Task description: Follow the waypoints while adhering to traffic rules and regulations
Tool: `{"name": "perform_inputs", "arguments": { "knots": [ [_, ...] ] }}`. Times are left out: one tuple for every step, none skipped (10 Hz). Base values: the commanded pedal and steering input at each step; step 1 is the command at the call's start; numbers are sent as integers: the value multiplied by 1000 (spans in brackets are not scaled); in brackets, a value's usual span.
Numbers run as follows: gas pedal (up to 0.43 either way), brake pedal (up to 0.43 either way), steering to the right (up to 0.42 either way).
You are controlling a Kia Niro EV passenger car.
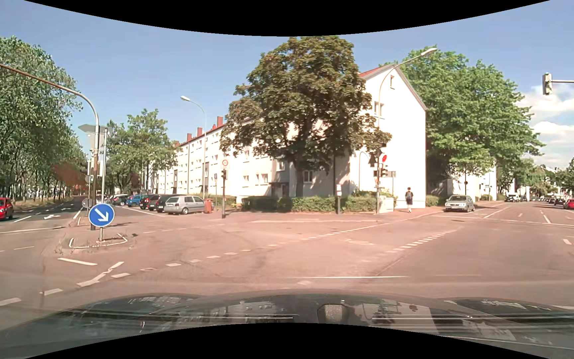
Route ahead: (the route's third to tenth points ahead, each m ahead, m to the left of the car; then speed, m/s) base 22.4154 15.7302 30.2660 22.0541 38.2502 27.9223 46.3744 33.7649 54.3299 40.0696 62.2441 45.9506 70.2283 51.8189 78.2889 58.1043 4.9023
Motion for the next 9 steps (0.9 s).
{"name": "perform_inputs", "arguments": {
  "knots": [
    [260,0,-190],
    [260,0,-194],
    [260,0,-198],
    [248,0,-207],
    [240,0,-216],
    [228,0,-231],
    [220,0,-250],
    [220,0,-257],
    [177,0,-262]
  ]
}}
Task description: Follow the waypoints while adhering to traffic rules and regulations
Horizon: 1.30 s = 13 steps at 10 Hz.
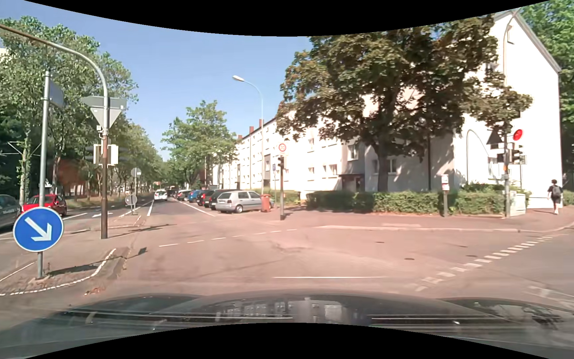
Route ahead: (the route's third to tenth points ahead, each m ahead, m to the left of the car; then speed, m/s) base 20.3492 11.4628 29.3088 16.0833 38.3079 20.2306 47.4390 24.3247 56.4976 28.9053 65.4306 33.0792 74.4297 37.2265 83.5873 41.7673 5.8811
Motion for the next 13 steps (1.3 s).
{"name": "perform_inputs", "arguments": {
  "knots": [
    [177,0,-261],
    [169,0,-260],
    [169,0,-257],
    [157,0,-257],
    [157,0,-256],
    [157,0,-254],
    [150,0,-244],
    [150,0,-234],
    [150,0,-215],
    [150,0,-191],
    [138,0,-159],
    [118,0,-126],
    [110,0,-87]
  ]
}}
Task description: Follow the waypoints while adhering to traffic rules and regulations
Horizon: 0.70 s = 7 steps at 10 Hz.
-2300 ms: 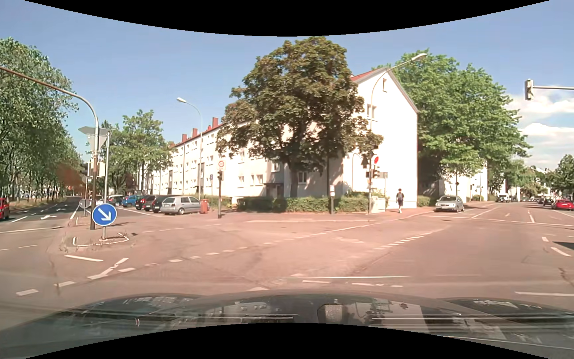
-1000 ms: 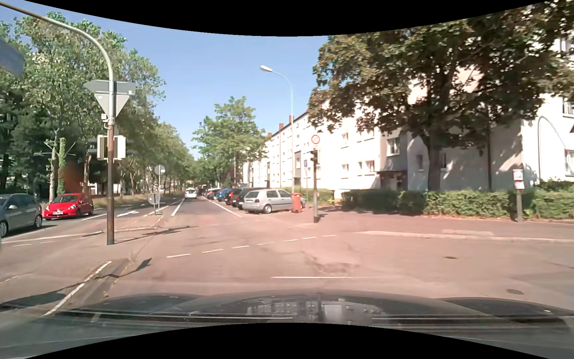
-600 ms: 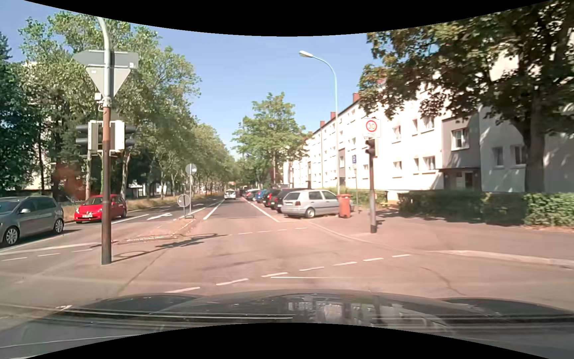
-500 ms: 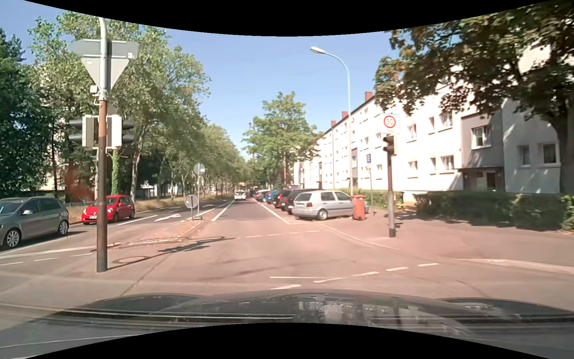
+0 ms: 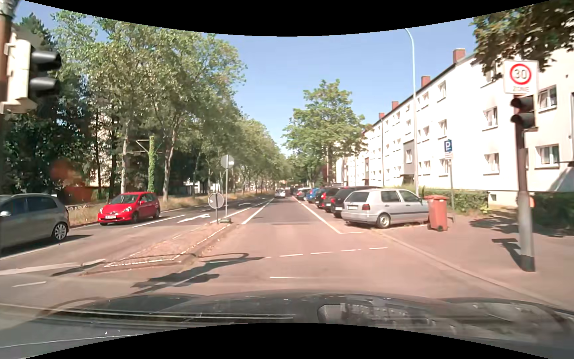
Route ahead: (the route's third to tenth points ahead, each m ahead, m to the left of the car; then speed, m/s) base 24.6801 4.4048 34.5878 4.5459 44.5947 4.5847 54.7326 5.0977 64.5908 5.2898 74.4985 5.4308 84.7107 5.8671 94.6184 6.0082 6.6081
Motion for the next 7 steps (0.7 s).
{"name": "perform_inputs", "arguments": {
  "knots": [
    [110,0,-70],
    [98,0,-53],
    [98,0,-43],
    [87,0,-41],
    [87,0,-39],
    [87,0,-33],
    [87,0,-24]
  ]
}}
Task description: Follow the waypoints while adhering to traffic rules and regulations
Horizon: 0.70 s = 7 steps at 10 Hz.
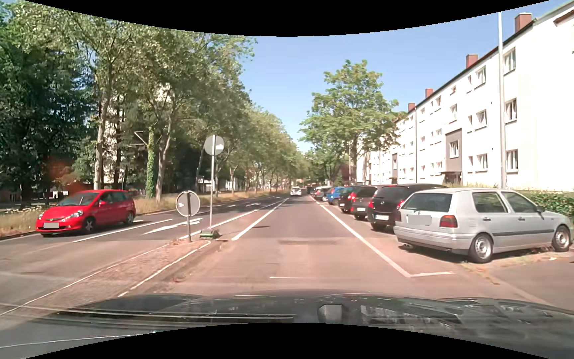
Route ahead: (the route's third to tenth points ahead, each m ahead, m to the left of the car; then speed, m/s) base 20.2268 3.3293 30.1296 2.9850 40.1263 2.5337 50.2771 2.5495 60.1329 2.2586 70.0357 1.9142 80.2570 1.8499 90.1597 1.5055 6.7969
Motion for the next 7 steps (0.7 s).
{"name": "perform_inputs", "arguments": {
  "knots": [
    [87,0,-18],
    [87,0,-18],
    [87,0,-16],
    [87,0,-15],
    [87,0,-15],
    [87,0,-15],
    [87,0,-15]
  ]
}}
